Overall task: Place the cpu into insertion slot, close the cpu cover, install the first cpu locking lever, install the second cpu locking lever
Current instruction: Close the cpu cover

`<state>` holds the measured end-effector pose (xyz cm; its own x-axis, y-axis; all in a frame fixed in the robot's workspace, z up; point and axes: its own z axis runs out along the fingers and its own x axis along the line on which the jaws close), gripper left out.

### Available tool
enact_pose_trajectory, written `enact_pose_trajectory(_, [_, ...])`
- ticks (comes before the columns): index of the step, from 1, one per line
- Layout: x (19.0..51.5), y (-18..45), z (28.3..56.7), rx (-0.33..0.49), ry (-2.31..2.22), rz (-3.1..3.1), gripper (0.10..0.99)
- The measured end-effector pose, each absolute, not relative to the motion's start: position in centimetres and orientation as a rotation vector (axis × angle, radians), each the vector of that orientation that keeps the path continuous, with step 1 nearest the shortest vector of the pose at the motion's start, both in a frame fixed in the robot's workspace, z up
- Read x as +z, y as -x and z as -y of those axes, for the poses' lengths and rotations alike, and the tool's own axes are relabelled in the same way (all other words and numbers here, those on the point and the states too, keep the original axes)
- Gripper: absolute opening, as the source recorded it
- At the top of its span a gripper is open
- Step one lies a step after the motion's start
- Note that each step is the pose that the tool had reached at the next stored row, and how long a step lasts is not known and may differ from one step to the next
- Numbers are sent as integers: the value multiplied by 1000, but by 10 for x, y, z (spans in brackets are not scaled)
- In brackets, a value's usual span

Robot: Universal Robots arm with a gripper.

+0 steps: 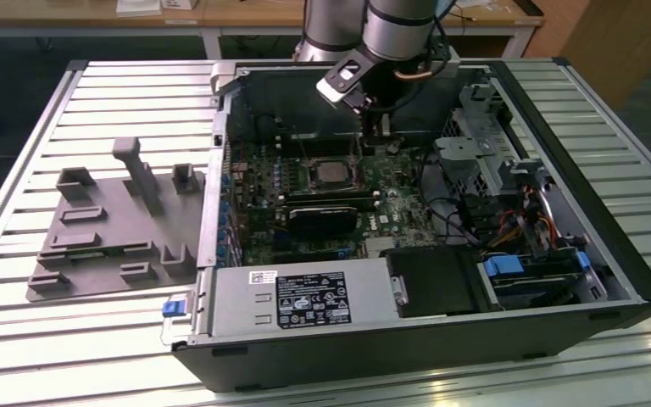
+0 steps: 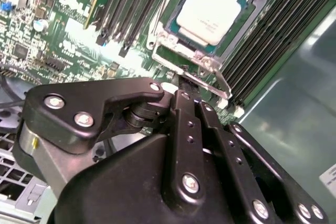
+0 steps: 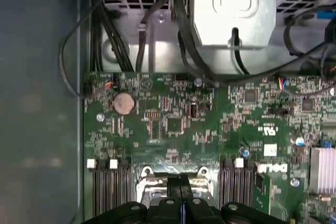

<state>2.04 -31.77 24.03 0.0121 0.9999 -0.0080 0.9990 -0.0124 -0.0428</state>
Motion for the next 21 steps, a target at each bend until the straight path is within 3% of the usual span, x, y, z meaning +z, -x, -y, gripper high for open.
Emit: enact_pose_trajectory(21, [234, 26, 318, -11, 2248, 2220, 102])
